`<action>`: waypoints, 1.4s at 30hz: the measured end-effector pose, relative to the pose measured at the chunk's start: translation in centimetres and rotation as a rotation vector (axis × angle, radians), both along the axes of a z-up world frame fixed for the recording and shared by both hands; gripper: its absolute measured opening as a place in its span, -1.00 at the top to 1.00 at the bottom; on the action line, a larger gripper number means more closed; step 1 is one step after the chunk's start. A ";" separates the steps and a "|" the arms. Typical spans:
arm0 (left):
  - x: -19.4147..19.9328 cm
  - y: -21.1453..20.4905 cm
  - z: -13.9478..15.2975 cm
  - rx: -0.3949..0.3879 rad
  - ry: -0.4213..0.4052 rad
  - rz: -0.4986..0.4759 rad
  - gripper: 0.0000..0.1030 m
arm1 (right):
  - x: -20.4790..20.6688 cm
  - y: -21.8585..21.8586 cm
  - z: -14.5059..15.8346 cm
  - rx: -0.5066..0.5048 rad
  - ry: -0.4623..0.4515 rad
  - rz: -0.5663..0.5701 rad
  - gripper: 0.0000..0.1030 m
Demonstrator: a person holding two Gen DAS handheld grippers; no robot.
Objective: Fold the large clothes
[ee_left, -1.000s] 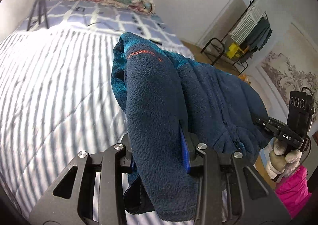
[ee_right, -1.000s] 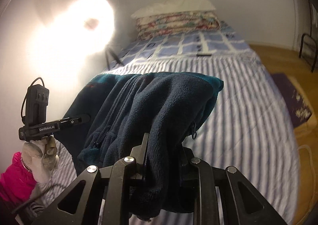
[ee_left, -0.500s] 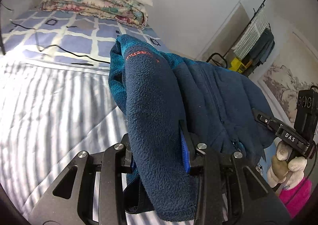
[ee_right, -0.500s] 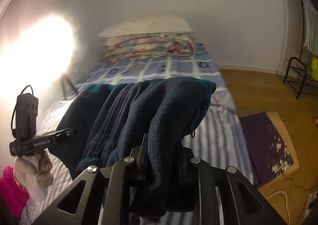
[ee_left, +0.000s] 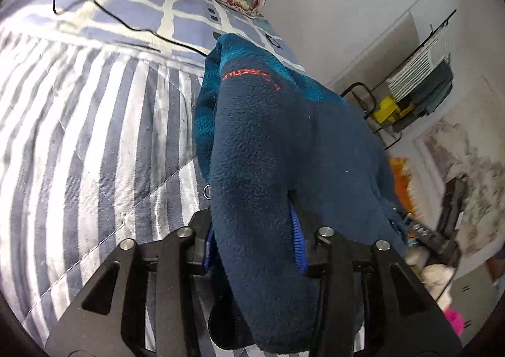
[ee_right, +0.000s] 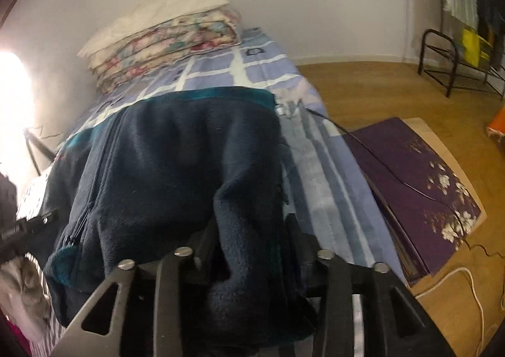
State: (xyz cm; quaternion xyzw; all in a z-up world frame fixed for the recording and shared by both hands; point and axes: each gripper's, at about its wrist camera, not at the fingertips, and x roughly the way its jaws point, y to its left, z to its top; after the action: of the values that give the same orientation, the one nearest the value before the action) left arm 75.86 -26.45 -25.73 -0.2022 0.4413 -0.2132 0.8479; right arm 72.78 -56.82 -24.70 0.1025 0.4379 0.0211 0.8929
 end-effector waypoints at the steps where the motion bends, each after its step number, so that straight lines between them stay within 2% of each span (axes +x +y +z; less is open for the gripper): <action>1: -0.1 -0.2 0.4 0.010 0.002 0.002 0.20 | -0.2 0.2 0.6 -0.011 -0.001 -0.001 0.10; 3: -0.6 -0.2 1.4 0.046 0.003 0.013 0.20 | -1.0 0.9 1.9 -0.022 -0.012 0.002 0.11; 6: -2.9 0.0 3.9 0.104 -0.039 0.017 0.20 | -1.8 1.2 4.1 -0.032 -0.042 -0.003 0.10; 10: -6.9 0.9 9.4 0.151 -0.114 -0.003 0.20 | -4.5 2.1 8.2 -0.006 -0.085 -0.017 0.10; 14: -11.6 2.4 16.5 0.170 -0.203 -0.002 0.20 | -8.5 3.7 14.5 -0.010 -0.145 -0.015 0.10; 18: -18.1 4.0 24.3 0.154 -0.294 -0.008 0.20 | -13.4 5.1 21.5 -0.004 -0.210 -0.001 0.10; 22: -26.2 5.4 32.0 0.087 -0.385 -0.048 0.20 | -20.3 7.0 28.8 0.008 -0.269 0.024 0.10; 27: -37.6 6.3 40.1 0.110 -0.515 -0.107 0.20 | -30.0 10.0 35.8 -0.038 -0.314 0.064 0.10; 32: -46.9 8.0 45.0 0.130 -0.602 -0.134 0.20 | -39.1 11.9 40.8 -0.051 -0.353 0.065 0.10; 36: -52.8 9.7 47.4 0.110 -0.633 -0.155 0.20 | -44.5 12.8 43.4 -0.060 -0.372 0.054 0.10; 42: -57.8 11.2 48.8 0.084 -0.637 -0.179 0.20 | -50.1 12.8 45.4 -0.051 -0.405 0.037 0.10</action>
State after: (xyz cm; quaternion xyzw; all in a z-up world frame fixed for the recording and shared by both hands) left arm 18.05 -15.22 23.08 -0.0509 0.1782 -0.3210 0.9288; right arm 22.70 -44.05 20.73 0.0655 0.2515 0.0464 0.9645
